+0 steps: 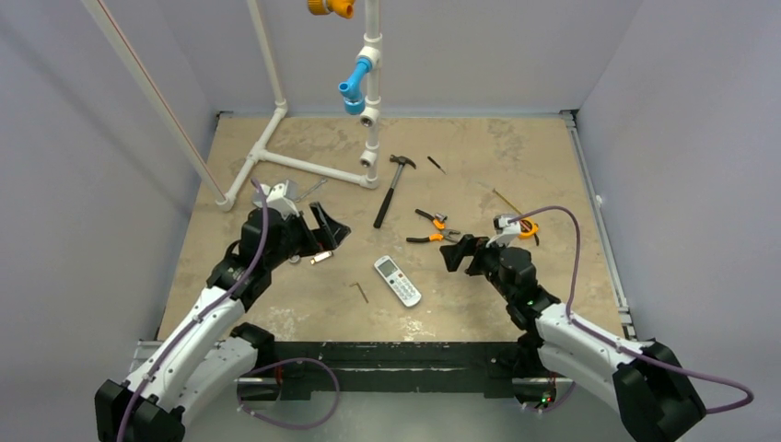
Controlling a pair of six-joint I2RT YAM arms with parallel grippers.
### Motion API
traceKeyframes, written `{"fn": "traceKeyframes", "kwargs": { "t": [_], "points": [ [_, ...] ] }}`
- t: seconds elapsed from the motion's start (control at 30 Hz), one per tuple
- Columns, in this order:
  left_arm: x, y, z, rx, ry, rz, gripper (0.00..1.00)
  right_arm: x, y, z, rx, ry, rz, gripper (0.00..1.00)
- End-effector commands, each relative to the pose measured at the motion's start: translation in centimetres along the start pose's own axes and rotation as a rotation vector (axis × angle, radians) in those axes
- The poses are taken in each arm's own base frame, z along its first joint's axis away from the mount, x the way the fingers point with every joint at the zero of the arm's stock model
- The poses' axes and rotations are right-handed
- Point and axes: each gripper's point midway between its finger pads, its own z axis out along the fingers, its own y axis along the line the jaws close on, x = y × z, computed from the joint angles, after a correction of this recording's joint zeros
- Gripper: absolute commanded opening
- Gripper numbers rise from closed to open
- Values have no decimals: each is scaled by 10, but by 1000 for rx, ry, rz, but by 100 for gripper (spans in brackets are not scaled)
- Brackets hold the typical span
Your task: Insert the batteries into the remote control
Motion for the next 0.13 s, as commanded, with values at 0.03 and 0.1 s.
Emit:
{"fn": "traceKeyframes", "kwargs": {
  "t": [0.03, 0.1],
  "points": [
    [-21, -13, -9, 31, -60, 57, 100, -17, 5, 3, -2, -45, -25, 99],
    [-25, -12, -11, 23, -84, 61, 100, -18, 8, 4, -15, -46, -19, 99]
  ]
}}
